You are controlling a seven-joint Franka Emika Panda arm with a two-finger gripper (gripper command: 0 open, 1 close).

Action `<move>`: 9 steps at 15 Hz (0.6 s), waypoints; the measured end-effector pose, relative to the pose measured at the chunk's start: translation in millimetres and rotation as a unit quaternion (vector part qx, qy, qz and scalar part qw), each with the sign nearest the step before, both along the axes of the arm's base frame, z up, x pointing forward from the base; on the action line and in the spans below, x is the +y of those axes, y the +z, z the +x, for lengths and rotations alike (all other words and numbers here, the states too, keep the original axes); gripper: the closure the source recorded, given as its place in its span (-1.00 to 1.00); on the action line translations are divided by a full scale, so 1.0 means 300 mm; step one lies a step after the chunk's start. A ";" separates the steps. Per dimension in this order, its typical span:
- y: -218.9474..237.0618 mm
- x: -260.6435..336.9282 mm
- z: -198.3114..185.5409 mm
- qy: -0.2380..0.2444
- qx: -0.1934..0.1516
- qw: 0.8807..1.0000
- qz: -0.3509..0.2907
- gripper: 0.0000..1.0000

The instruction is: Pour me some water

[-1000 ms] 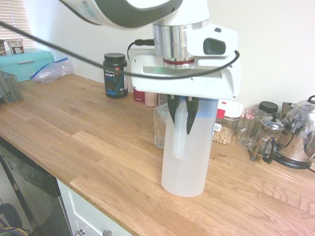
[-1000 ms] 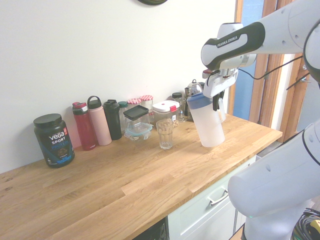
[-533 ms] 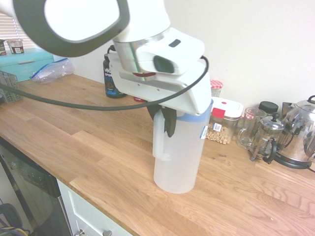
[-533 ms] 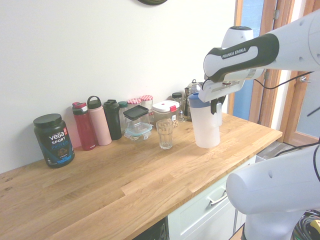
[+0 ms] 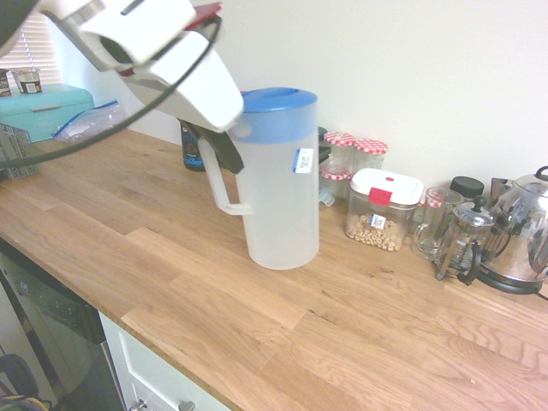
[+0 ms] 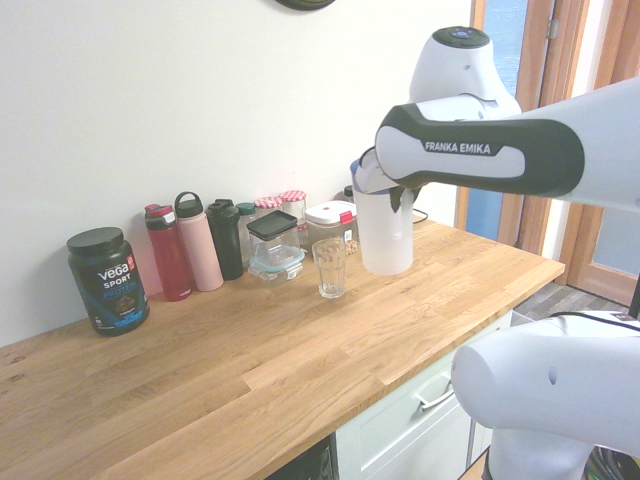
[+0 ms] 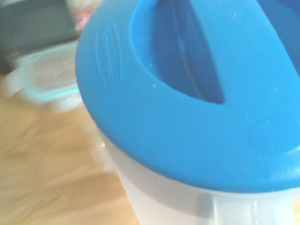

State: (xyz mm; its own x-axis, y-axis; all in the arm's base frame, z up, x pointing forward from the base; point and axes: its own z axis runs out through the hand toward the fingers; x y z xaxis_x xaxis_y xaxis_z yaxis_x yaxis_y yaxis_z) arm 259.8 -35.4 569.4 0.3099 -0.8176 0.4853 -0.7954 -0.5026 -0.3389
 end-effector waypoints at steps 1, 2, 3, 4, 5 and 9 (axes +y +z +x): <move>0.002 0.069 -0.012 0.008 0.002 1.000 -0.001 1.00; 0.000 0.136 -0.027 0.018 0.005 1.000 0.000 1.00; -0.005 0.204 -0.042 0.030 0.009 0.999 0.000 1.00; -0.012 0.265 -0.055 0.044 0.013 0.999 0.000 1.00; -0.024 0.324 -0.063 0.059 0.017 0.998 0.001 1.00; -0.103 0.527 -0.012 0.097 0.020 0.995 0.011 1.00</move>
